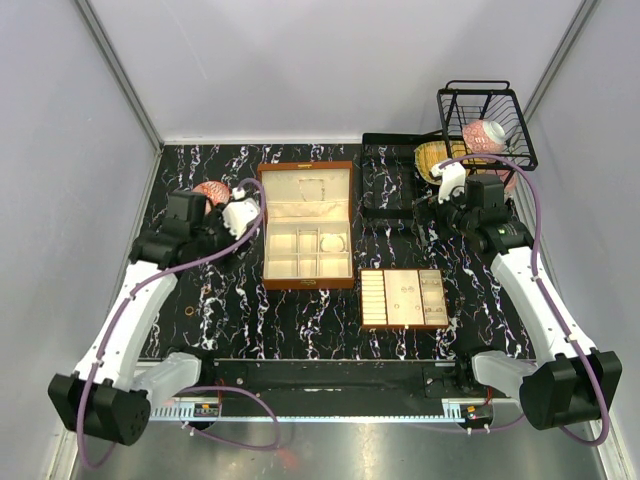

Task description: Organize the mixed jewelry

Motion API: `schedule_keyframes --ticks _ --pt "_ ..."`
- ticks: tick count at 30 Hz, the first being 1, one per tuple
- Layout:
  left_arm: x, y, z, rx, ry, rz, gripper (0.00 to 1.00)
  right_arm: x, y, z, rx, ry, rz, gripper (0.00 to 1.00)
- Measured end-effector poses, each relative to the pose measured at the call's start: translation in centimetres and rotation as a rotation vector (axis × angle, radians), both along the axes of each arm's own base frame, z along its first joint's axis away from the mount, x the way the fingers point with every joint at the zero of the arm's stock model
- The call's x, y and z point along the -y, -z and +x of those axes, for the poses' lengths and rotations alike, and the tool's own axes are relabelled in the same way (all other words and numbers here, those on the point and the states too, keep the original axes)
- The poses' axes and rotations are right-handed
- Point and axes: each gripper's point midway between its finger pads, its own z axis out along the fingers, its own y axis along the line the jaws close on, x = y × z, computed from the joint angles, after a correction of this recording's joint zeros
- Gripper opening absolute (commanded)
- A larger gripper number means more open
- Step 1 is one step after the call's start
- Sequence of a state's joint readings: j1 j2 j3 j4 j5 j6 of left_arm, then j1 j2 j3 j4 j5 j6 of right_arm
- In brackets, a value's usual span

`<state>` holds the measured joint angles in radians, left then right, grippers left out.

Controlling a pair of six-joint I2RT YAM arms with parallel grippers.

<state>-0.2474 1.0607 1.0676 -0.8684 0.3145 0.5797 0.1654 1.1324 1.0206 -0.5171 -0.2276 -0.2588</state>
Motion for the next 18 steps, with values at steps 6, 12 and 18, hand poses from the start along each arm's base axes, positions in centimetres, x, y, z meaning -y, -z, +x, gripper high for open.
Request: schedule_keyframes --ticks 6,12,18 --pt "-3.8 3.2 -2.1 -0.071 -0.084 0.046 0.68 -0.2 0.0 -0.1 -0.011 0.009 0.019 0.99" --pt "-6.9 7.7 -3.9 -0.178 -0.148 0.098 0.65 -0.9 -0.3 -0.3 -0.017 -0.018 0.055 1.0" --pt "-8.4 9.8 -4.4 -0.212 -0.158 0.135 0.62 -1.1 -0.3 -0.4 -0.019 -0.023 0.061 1.0"
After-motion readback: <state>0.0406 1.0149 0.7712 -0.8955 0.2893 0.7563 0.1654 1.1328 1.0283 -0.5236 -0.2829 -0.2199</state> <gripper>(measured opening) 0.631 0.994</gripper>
